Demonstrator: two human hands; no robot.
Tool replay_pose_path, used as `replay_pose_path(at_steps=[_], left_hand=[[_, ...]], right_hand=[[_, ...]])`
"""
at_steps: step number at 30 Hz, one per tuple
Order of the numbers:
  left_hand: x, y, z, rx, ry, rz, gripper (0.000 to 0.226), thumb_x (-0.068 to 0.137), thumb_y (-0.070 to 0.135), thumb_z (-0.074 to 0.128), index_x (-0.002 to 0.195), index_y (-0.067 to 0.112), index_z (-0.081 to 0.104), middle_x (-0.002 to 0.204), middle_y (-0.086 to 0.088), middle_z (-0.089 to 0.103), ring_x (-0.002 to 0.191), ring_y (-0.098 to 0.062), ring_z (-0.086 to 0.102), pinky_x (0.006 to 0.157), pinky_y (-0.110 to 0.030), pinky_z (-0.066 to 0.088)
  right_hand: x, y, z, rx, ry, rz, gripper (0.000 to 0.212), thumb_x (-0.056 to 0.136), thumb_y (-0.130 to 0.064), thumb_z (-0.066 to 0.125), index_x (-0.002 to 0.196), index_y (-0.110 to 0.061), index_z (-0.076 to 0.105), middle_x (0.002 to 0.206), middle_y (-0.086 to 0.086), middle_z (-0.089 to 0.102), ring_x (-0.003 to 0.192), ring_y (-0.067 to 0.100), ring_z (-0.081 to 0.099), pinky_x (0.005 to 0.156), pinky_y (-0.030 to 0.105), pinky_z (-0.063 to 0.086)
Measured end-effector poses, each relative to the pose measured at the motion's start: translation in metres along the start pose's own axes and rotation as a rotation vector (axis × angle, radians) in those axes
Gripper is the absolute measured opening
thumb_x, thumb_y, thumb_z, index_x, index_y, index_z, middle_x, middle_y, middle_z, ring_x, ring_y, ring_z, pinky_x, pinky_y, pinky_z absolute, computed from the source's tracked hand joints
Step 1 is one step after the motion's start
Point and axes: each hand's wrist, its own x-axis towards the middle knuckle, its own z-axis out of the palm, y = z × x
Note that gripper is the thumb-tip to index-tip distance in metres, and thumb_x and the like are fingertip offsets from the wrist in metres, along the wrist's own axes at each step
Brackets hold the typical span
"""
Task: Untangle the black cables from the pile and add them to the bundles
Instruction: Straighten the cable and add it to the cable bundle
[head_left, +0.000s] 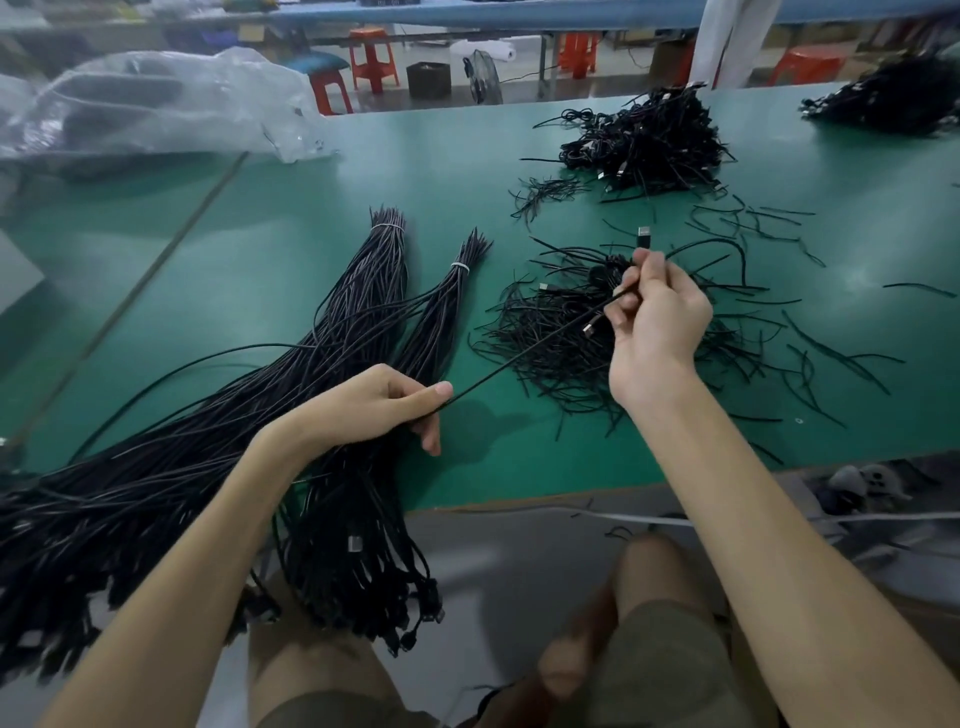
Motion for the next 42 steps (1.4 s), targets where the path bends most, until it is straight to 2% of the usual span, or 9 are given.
replay_pose_path(at_steps=[6,10,16,22,26,29,33,38,42], left_hand=[[-0.016,0.002,-0.005,-0.190,0.045,0.066,0.060,0.106,0.055,0.048,0.061,0.016,0.049,0.058,-0.009,0.060,0.052,-0.026,0.054,0.078,-0.042,0.054],[-0.014,0.015,-0.014,-0.339,0.240,0.053,0.054,0.102,0.060,0.050,0.062,0.023,0.050,0.063,-0.003,0.056,0.041,-0.017,0.036,0.045,-0.021,0.038],[0.005,0.058,-0.041,-0.711,0.485,0.132,0.046,0.107,0.048,0.048,0.068,0.023,0.042,0.064,0.005,0.046,0.041,-0.009,0.024,0.040,-0.020,0.020],[0.018,0.069,-0.015,-0.570,0.293,0.024,0.039,0.109,0.042,0.044,0.078,0.019,0.052,0.070,0.004,0.054,0.052,-0.010,0.037,0.049,-0.019,0.031],[0.024,0.059,0.008,-0.235,0.341,-0.003,0.044,0.110,0.041,0.044,0.076,0.014,0.054,0.067,0.000,0.053,0.051,-0.011,0.040,0.049,-0.018,0.033],[0.031,0.061,0.027,-0.159,0.316,0.047,0.047,0.110,0.037,0.045,0.071,0.012,0.055,0.055,0.007,0.052,0.048,-0.010,0.041,0.046,-0.017,0.033],[0.037,0.066,0.042,-0.177,0.243,0.083,0.050,0.111,0.032,0.043,0.068,0.010,0.056,0.051,0.007,0.052,0.044,-0.011,0.040,0.042,-0.020,0.031],[0.026,0.045,0.027,-0.223,0.185,-0.003,0.052,0.108,0.049,0.043,0.071,0.016,0.059,0.056,0.005,0.040,0.044,-0.014,0.030,0.042,-0.023,0.026],[0.015,0.023,0.008,-0.294,0.202,0.063,0.056,0.102,0.062,0.049,0.079,0.015,0.070,0.060,-0.001,0.050,0.050,-0.020,0.046,0.052,-0.023,0.042]], right_hand=[[0.006,0.016,-0.017,-0.245,-0.098,0.056,0.021,0.107,-0.010,0.051,0.098,-0.003,0.069,0.072,0.002,0.055,0.053,0.008,0.047,0.050,0.021,0.042],[-0.006,0.045,-0.025,-0.457,-0.231,0.052,0.020,0.106,-0.013,0.055,0.102,-0.002,0.071,0.069,0.000,0.060,0.056,0.009,0.052,0.052,0.024,0.047],[-0.028,0.062,-0.020,-0.734,-0.473,-0.007,0.026,0.108,-0.025,0.053,0.100,-0.006,0.069,0.073,0.003,0.066,0.057,0.011,0.059,0.054,0.028,0.051],[-0.033,0.048,-0.024,-1.163,-0.368,-0.216,0.020,0.107,-0.033,0.051,0.115,-0.015,0.047,0.111,0.003,0.055,0.078,0.012,0.055,0.071,0.032,0.046],[-0.038,0.029,-0.030,-1.108,-0.332,-0.501,0.029,0.106,-0.018,0.052,0.133,-0.009,0.047,0.132,0.005,0.040,0.105,0.012,0.050,0.093,0.024,0.043],[-0.049,0.016,-0.024,-0.910,-0.489,-0.503,0.024,0.110,-0.032,0.044,0.119,-0.018,0.061,0.113,-0.007,0.065,0.104,0.003,0.061,0.092,0.018,0.047],[-0.056,0.017,-0.019,-1.184,-0.721,-0.354,0.043,0.107,-0.052,0.043,0.087,-0.021,0.066,0.076,-0.006,0.070,0.067,0.006,0.064,0.072,0.035,0.054],[-0.050,0.020,-0.037,-0.955,-0.665,-0.294,0.049,0.106,-0.043,0.052,0.071,-0.013,0.068,0.053,0.001,0.063,0.047,0.006,0.054,0.057,0.021,0.044],[-0.051,0.023,-0.045,-0.737,-0.605,-0.280,0.052,0.108,-0.038,0.047,0.071,-0.007,0.067,0.051,0.002,0.058,0.046,0.012,0.052,0.049,0.022,0.042]])
